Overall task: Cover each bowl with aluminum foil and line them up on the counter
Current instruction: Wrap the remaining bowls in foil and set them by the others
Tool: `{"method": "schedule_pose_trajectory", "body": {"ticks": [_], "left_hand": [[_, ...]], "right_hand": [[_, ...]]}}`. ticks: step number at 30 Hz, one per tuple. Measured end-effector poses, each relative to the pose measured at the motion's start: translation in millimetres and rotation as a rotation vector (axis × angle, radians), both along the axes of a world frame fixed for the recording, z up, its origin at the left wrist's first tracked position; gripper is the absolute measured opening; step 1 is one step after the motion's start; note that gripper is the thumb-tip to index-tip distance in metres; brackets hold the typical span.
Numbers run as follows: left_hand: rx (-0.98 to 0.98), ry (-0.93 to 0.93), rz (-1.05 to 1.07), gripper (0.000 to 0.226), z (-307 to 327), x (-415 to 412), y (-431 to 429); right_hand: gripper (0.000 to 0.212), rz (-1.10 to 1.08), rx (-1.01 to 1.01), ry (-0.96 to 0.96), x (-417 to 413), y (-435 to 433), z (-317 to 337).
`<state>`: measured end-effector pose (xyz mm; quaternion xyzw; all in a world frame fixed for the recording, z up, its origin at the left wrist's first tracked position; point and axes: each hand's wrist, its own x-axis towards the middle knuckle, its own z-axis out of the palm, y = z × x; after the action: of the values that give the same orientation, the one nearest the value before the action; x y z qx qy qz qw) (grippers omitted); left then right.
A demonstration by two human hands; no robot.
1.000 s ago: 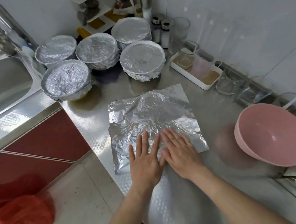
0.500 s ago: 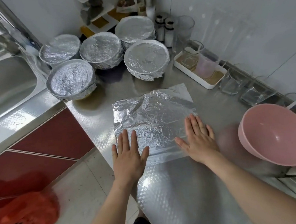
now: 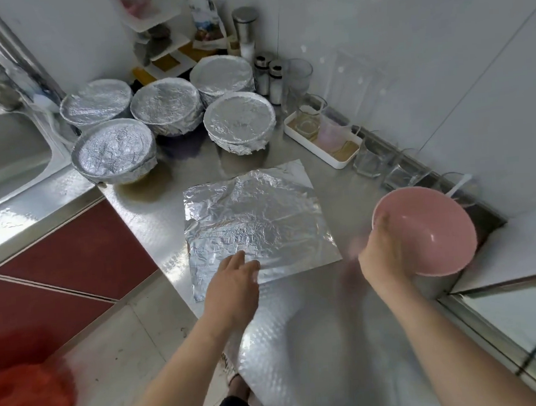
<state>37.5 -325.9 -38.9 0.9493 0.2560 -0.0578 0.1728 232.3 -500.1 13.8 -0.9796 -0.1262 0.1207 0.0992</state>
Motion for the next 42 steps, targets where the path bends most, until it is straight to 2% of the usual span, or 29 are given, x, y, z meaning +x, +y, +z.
{"method": "schedule_pose_trajectory", "body": {"ticks": [5, 9, 13, 15, 17, 19, 21, 24, 27, 30, 33, 35, 37, 39, 40, 42], "left_hand": [[0.023, 0.094, -0.002, 0.044, 9.0, -19.5, -1.0], [0.116, 0.242, -0.092, 0.064, 22.5, -41.2, -6.0], [0.218, 0.426, -0.127, 0.084, 33.4, -74.4, -11.3], [0.264, 0.415, -0.129, 0.089, 28.2, -89.8, -13.2], [0.266, 0.369, -0.091, 0.082, 19.8, -100.0, -9.8], [0.256, 0.282, -0.051, 0.056, 21.0, -100.3, -5.4], [0.215, 0.272, 0.08, 0.032, 35.8, -98.0, 2.7], [0.221, 0.298, 0.243, 0.028, 62.5, -103.9, 23.7], [0.174, 0.052, 0.413, 0.015, 103.3, -128.0, 54.5], [0.148, -0.201, 0.562, 0.013, 152.1, -148.3, 76.3], [0.04, -0.388, 0.618, 0.01, 187.8, -158.3, 86.2], [-0.041, -0.514, 0.663, 0.018, 202.8, -164.2, 92.4], [-0.187, -0.686, 0.717, 0.022, 216.8, -167.2, 95.4], [-0.397, -0.903, 0.757, 0.022, 229.9, -163.1, 92.0], [-0.531, -1.02, 0.784, 0.022, 234.4, -157.7, 88.1], [-0.845, -1.217, 0.834, 0.019, 243.2, -141.9, 79.9]], "right_hand": [[0.022, 0.151, -0.045, -0.086, -17.4, 5.6, 10.6], [0.025, 0.363, 0.05, -0.188, -39.9, 14.5, 11.4], [0.021, 0.469, 0.155, -0.23, -48.2, 24.7, 1.2], [0.025, 0.507, 0.211, -0.266, -50.2, 28.5, -2.2], [0.028, 0.516, 0.278, -0.312, -56.7, 33.5, -0.8], [0.019, 0.52, 0.338, -0.371, -58.1, 34.4, -2.3], [0.024, 0.512, 0.353, -0.382, -56.7, 33.1, -4.3], [0.037, 0.427, 0.324, -0.304, -53.3, 31.3, -10.2], [0.057, 0.425, 0.262, -0.248, -53.7, 36.4, -11.1], [0.065, 0.507, 0.19, -0.144, -59.2, 47.7, -9.7], [0.057, 0.569, 0.224, -0.002, -68.6, 65.5, -5.5], [0.05, 0.638, 0.251, 0.07, -80.9, 81.5, 1.3], [0.048, 0.649, 0.192, 0.063, -92.9, 95.8, 6.0], [0.047, 0.708, 0.005, -0.094, -101.6, 106.0, 15.3], [0.054, 0.72, -0.057, -0.125, -105.1, 108.4, 21.1], [0.075, 0.634, -0.045, -0.096, -109.0, 110.2, 44.2]]}}
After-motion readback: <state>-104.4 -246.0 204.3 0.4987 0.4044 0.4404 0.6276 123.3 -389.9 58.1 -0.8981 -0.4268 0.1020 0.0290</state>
